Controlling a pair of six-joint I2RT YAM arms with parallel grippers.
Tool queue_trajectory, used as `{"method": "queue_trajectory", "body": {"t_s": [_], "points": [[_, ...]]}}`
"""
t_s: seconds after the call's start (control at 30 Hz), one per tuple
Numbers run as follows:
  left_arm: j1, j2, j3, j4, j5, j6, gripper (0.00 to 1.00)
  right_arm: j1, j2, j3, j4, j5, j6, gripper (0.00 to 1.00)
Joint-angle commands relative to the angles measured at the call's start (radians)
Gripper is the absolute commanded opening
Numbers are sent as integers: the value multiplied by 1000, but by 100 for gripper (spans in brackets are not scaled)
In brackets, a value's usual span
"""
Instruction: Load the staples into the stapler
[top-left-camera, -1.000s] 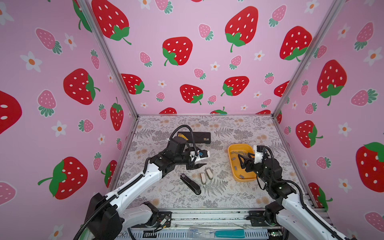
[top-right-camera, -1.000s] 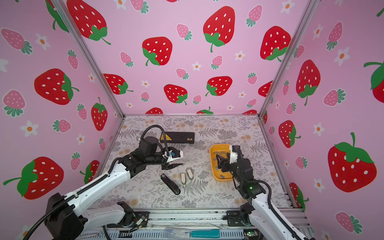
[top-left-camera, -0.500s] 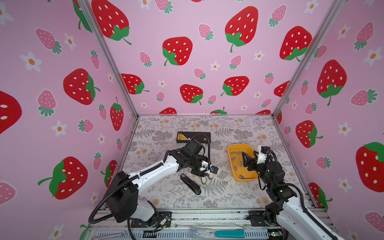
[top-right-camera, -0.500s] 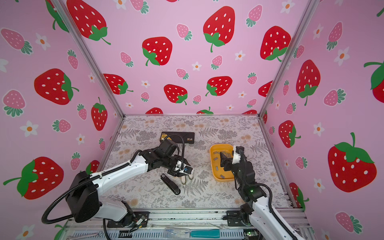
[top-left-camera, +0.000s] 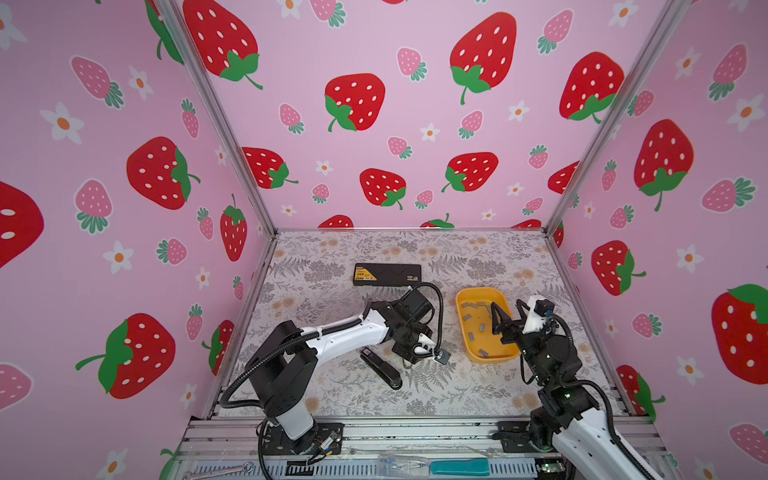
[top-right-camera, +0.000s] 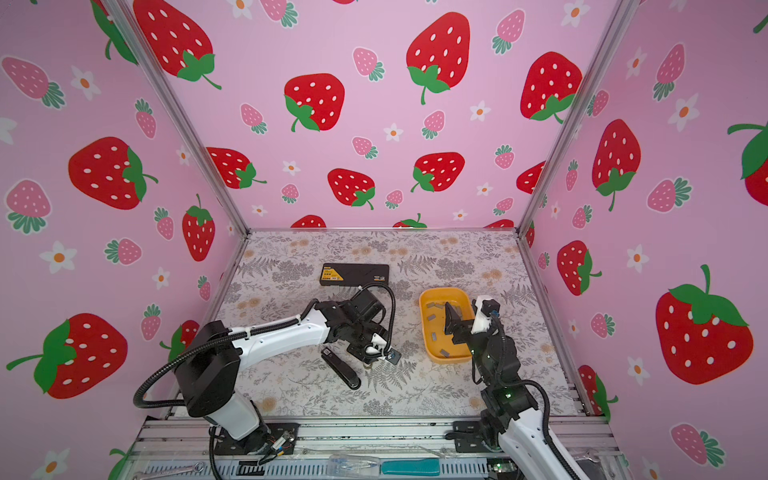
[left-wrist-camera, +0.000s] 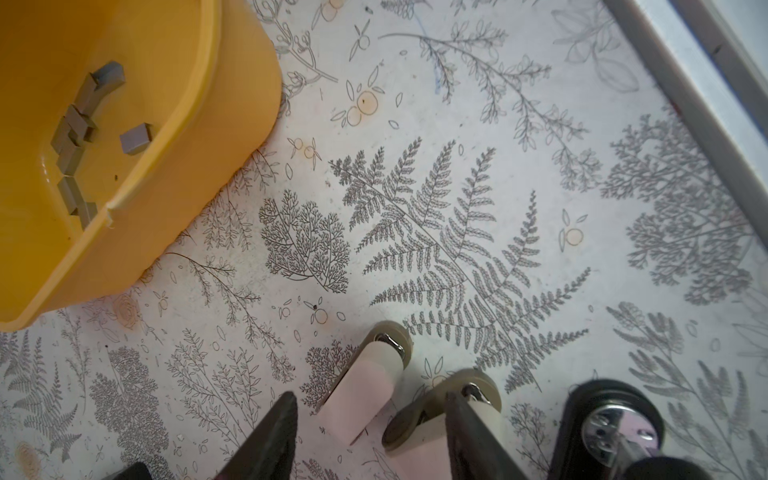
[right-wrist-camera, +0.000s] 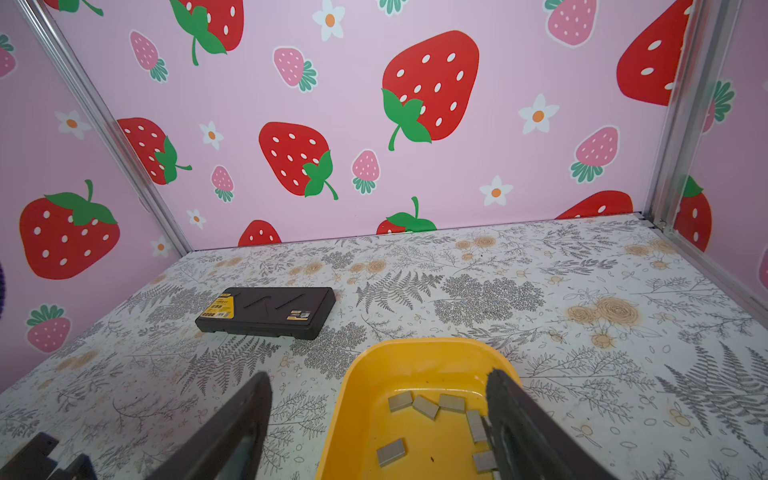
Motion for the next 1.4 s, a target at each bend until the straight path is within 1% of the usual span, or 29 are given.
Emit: {"method": "queue_trajectory", "body": {"t_s": [0.0, 0.3, 0.4, 0.43, 0.57, 0.83, 1.07, 1.37], "points": [[-1, 27, 65, -68, -42, 30, 59, 3, -16, -12, 38, 11, -5, 84], [-3, 118, 139, -108, -72, 56, 60, 3, 25, -9, 57, 4, -10, 85], [-10, 146, 142, -109, -91, 64, 61, 2, 28, -10, 61, 1, -11, 87], [-12, 154, 144, -113, -121, 67, 61, 2, 27, -10, 62, 0, -12, 87], [-18, 194, 176, -149, -140, 65, 60, 2, 27, -13, 65, 0, -12, 88], [-31, 236, 205, -173, -134, 69, 55, 2, 27, -16, 68, 0, -13, 89], [-40, 245, 234, -210, -114, 71, 48, 2, 33, -16, 69, -3, -12, 89], [-42, 282, 275, -263, -132, 66, 46, 2, 35, -15, 70, -6, -13, 90]]}}
